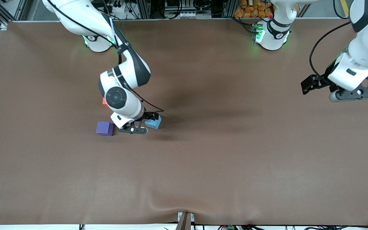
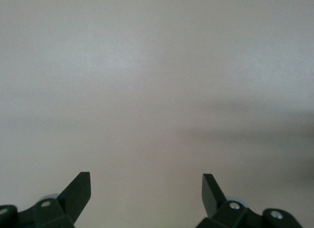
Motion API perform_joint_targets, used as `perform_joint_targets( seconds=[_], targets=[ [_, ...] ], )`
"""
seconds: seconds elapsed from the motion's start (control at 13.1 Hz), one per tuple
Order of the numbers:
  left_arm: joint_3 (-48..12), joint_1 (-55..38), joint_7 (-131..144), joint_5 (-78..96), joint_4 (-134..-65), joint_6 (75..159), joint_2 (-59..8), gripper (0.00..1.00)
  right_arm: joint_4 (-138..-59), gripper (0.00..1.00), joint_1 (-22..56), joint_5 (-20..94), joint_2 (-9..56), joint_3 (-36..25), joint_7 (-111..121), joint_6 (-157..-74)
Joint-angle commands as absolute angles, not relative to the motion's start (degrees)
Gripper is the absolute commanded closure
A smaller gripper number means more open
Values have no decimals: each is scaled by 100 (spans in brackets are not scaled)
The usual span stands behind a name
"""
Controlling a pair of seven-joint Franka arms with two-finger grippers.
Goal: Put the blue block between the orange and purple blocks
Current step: 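Grasp the light blue cube with the right gripper while the left gripper withdraws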
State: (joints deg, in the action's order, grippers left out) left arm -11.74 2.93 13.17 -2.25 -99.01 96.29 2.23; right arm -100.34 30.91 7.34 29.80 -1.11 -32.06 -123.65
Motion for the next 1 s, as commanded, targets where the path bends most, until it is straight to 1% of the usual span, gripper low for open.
perform_joint_targets(
  seconds=[0.0, 0.08, 0.23, 0.38, 0.54, 0.69, 0.77, 0.84, 0.92],
  targets=[
    [-1204, 466, 1195, -237, -9985, 9633, 422, 0, -9976, 0, 3269, 519, 3137, -158, -3804, -12558],
    [-1204, 466, 1195, -229, -9941, 9589, 422, 0, -9958, 0, 3270, 519, 3216, -150, -3858, -12673],
    [-1204, 588, 1204, -158, -9582, 9353, 335, 0, -9949, 0, 3322, 519, 3374, -149, -3937, -12814],
    [-1213, 580, 1204, -158, -9571, 9282, 343, 0, -9949, 0, 3401, 519, 3471, -158, -3990, -12858],
    [-1204, 598, 1195, -150, -9545, 9097, 352, 0, -9949, 0, 3410, 519, 3594, -158, -4034, -13077],
    [-1213, 589, 1195, -158, -9536, 9097, 352, 0, -9940, 0, 3471, 519, 3647, -158, -4087, -13113],
    [-1213, 589, 1195, -150, -9545, 9079, 369, 0, -9940, 8, 3472, 519, 3639, -158, -4078, -13070],
    [-1222, 589, 1195, -158, -9536, 9009, 369, 0, -9940, 43, 3454, 519, 3630, -158, -4078, -13035],
    [-1213, 589, 1195, -150, -9536, 8991, 387, 0, -9932, 50, 3437, 519, 3621, -158, -4069, -13025]
  ],
)
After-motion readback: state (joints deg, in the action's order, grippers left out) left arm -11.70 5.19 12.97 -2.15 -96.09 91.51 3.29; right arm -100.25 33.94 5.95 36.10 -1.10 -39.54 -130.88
